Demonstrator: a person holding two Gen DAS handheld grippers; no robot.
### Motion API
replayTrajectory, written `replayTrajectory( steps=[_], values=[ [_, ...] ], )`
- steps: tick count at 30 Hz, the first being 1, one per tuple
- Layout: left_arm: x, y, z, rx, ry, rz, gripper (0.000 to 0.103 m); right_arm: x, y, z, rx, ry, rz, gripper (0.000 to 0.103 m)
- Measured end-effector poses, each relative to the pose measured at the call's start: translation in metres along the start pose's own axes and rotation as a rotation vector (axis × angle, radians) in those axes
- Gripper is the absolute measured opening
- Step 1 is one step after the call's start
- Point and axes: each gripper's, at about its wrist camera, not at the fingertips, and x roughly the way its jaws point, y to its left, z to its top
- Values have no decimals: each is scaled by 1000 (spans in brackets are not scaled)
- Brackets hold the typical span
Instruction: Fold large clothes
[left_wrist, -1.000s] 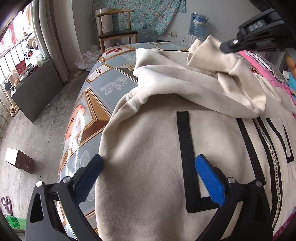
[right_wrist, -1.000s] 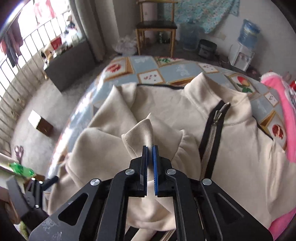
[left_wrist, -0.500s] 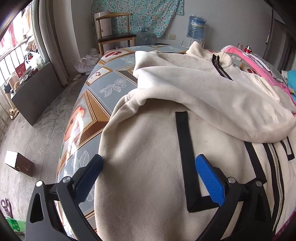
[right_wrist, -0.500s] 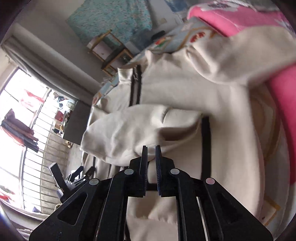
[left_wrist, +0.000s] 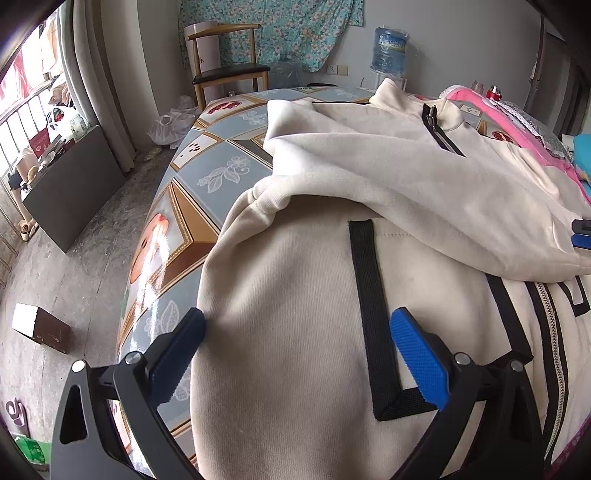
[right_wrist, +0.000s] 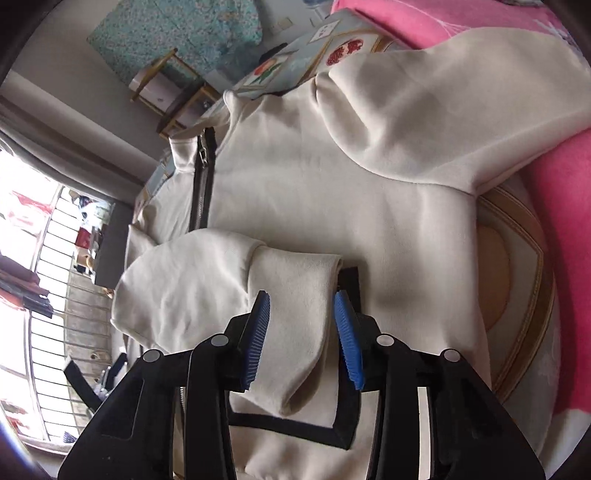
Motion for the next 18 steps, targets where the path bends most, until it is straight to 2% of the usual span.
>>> replayTrajectory(
  steps=[1,3,4,5,7,9,10,12,15,18],
  values=[
    [-3,1,2,3,-4,-8,98,5,3,1,-15,18,-21,27],
    [-16,3,7,2,-68,-19,98,10,10,0,-52,31,-71,20],
    [-22,4,10,4,-98,-12,98,10,12,0,-67,36,-90,8],
    [-27,6,14,7,-121,3,98,12,13,1,-75,43,-103,5],
    [-28,11,25,5,-143,60,98,16,19,5,-82,64,-99,3],
    [-17,18,34,-1,-119,133,98,14,34,20,-87,76,-59,3],
    [-10,22,37,-4,-99,147,98,10,48,34,-91,68,-27,3],
    [3,30,39,-24,-64,152,98,-6,89,69,-117,22,52,2],
    [12,39,38,-58,-31,153,98,-57,182,116,-260,-136,167,2],
    [10,40,36,-62,-36,154,98,-128,252,127,-400,-309,285,2]
  ],
)
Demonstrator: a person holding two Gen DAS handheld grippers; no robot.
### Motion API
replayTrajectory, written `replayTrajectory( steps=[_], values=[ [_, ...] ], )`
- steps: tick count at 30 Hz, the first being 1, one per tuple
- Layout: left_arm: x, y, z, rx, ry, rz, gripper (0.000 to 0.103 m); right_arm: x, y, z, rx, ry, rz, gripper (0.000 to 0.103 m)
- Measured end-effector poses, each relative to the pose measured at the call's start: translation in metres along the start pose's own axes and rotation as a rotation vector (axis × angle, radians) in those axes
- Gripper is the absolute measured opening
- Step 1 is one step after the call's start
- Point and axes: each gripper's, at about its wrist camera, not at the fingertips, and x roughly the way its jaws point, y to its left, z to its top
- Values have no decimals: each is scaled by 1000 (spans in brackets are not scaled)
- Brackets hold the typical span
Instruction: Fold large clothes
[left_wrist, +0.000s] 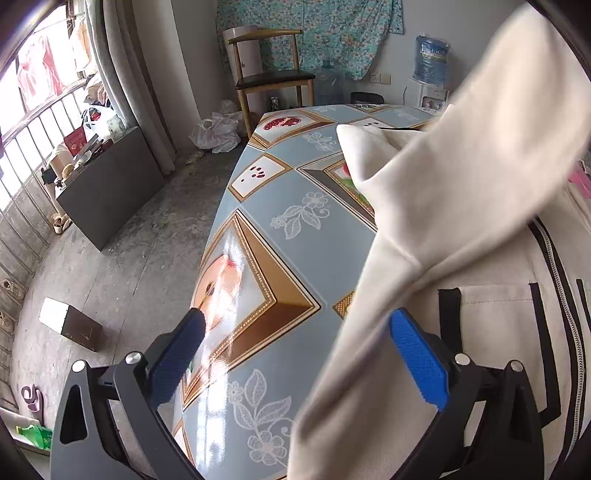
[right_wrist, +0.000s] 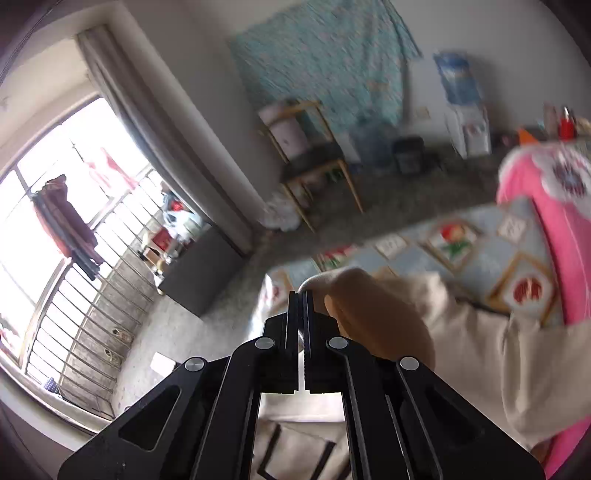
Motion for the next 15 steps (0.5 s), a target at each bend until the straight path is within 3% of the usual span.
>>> replayTrajectory(
  steps=[2,4,7,12,15],
  values=[
    [0,0,-1,4,-3,10,98,-21,14,9,-43,-71,-1,2],
    [4,-1,-3,14,11,9,98,-27,-3,-1,-17,-76,-29,2],
    [9,0,-4,15,29,9,98,-9,-68,-37,100,12,-130,2],
    [13,7,-3,-17,41,-3,98,31,-203,-116,417,230,-263,2],
    [14,9,-3,-31,48,-5,98,30,-241,-134,527,249,-241,2]
  ],
)
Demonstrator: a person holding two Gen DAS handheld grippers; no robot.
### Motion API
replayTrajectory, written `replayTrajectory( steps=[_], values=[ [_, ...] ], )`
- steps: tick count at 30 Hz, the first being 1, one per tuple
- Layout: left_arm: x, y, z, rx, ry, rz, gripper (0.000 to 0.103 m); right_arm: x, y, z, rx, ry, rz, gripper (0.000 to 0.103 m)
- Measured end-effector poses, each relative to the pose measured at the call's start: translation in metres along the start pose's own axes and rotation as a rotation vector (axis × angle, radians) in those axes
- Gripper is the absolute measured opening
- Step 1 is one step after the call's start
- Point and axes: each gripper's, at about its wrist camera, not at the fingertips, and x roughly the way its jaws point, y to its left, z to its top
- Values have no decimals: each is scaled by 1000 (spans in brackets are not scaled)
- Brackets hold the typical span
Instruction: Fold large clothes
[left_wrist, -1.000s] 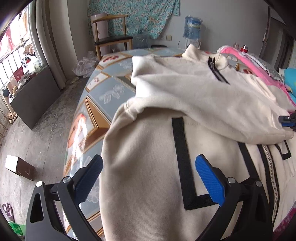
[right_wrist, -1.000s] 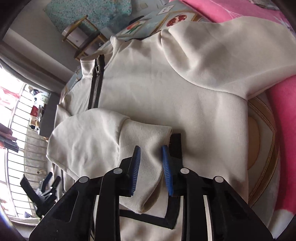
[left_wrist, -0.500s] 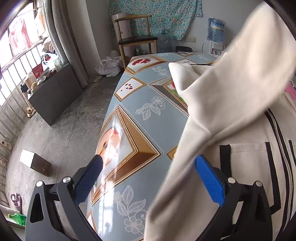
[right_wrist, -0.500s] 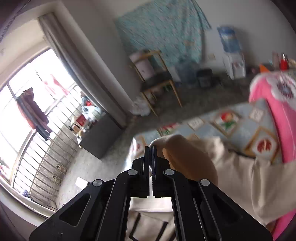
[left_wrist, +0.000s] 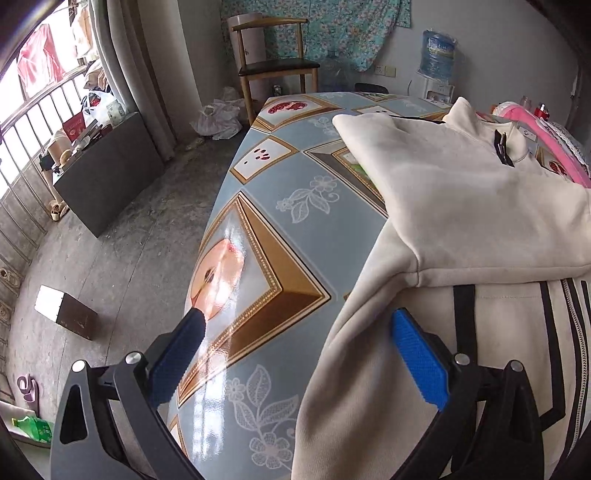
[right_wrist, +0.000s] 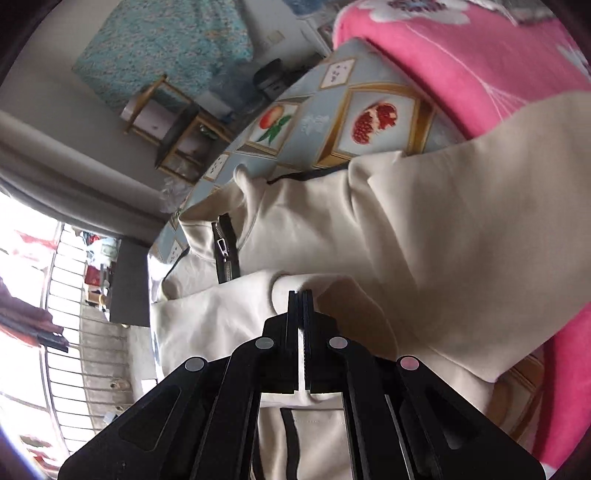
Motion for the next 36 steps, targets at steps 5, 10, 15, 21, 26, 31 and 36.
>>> replayTrajectory(
  steps=[5,10,15,21,26,31,36],
  values=[
    [-2,-2,1,4,-5,14,98,0,-5,11,0,-4,-1,8],
    [-11,0,3,22,-25,24,98,-9,-1,5,-65,-26,-77,35],
    [-39,15,11,13,-59,10,98,-13,4,-18,-185,-35,-170,35],
    [-80,44,14,-39,-92,-23,98,16,45,-43,-424,-20,-191,19],
    [-92,44,30,-15,-126,-21,98,67,50,-60,-502,66,-270,16],
    [-89,10,59,85,-161,-50,98,48,39,-70,-478,36,-240,18],
    [-77,-52,88,202,-156,-141,98,-27,0,-54,-346,-95,-169,43]
  ],
)
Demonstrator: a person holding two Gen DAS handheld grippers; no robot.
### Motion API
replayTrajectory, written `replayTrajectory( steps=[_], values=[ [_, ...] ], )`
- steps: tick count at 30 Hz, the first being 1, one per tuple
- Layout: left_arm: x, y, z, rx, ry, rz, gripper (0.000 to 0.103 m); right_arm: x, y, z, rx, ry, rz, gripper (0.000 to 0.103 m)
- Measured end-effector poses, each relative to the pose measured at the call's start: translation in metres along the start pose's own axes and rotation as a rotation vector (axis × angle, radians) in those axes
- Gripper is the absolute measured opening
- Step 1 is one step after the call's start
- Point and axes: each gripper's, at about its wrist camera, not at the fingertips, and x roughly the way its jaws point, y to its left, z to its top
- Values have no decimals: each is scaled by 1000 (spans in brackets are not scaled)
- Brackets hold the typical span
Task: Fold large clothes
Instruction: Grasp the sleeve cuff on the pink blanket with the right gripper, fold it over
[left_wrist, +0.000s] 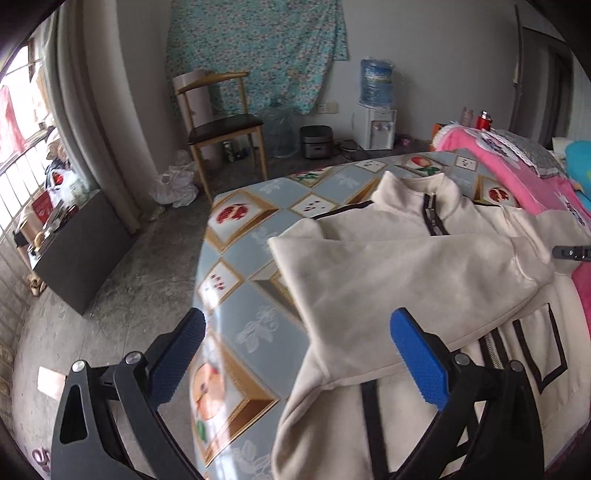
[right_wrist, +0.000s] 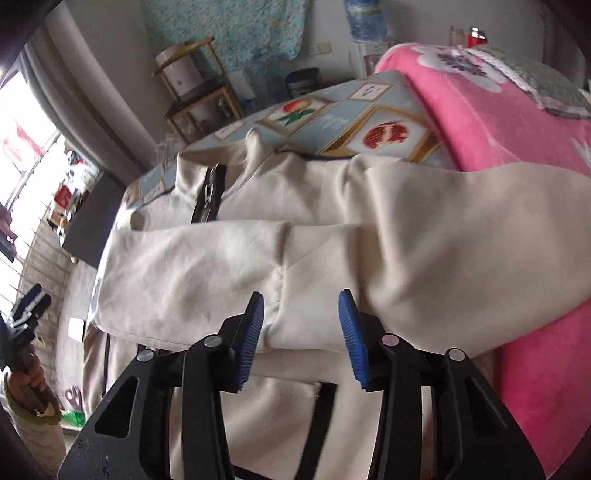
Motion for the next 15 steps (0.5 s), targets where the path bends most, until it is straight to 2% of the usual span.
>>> replayTrajectory(
  steps=[4,8,15],
  values=[
    [32,-47,16,50,28,-79,98,-42,-61,0,137,-57,-42,49],
    [71,-77,15,60,79,-84,98,-75,-129,-6,305,-119,-86,67],
    [124,-93,2,29,176,-30,98,-111,-261,-8,602,-189,-115,67]
  ],
)
